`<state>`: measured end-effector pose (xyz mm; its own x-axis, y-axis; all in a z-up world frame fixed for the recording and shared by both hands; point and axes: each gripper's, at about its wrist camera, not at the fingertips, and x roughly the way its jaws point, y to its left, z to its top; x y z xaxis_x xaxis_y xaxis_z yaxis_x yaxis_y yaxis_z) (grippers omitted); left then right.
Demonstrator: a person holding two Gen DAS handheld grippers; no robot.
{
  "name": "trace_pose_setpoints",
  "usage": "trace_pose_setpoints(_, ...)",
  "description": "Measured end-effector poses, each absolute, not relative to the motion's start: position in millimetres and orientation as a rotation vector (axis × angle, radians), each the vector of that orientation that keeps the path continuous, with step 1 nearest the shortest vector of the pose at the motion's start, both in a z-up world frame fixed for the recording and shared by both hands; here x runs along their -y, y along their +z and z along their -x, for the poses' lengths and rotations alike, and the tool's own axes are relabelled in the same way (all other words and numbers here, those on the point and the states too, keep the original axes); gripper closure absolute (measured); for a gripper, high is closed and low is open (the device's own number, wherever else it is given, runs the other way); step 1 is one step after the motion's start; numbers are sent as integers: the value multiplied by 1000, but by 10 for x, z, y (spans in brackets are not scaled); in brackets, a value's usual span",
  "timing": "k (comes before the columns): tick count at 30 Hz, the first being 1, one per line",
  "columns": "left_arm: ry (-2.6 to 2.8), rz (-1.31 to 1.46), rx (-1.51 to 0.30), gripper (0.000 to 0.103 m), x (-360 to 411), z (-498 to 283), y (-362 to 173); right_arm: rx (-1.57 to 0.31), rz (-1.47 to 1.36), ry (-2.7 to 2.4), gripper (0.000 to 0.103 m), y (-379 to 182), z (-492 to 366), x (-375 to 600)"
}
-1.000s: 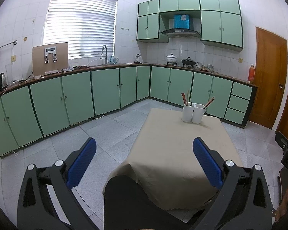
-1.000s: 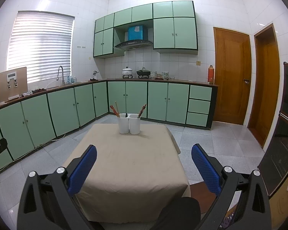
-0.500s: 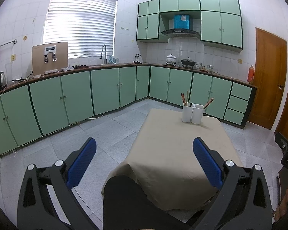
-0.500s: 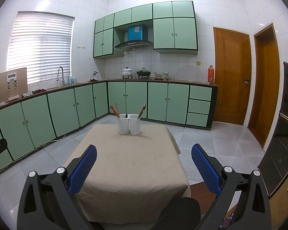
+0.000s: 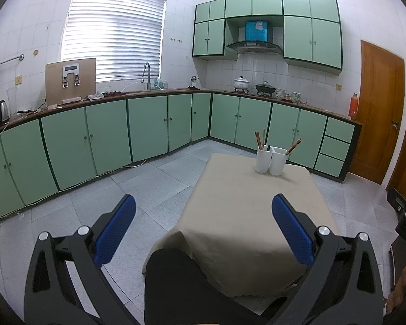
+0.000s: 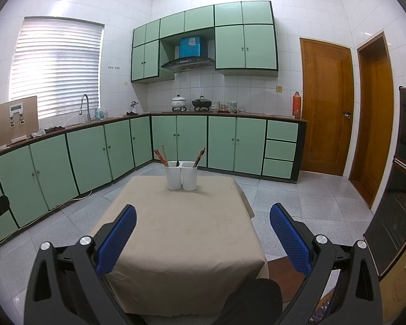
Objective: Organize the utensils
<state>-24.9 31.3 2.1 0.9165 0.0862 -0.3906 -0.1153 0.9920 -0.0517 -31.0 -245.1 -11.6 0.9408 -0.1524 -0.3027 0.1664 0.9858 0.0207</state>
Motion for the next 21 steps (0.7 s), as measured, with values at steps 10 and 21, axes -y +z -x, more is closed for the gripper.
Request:
trace_pose_setpoints(10, 103, 75, -398, 5, -320, 251, 21, -303, -47, -165, 6, -117, 321, 2433)
trace_pose_setpoints(21, 99, 75, -399, 5, -286, 246, 39, -304, -48, -166, 6, -123, 324, 2416)
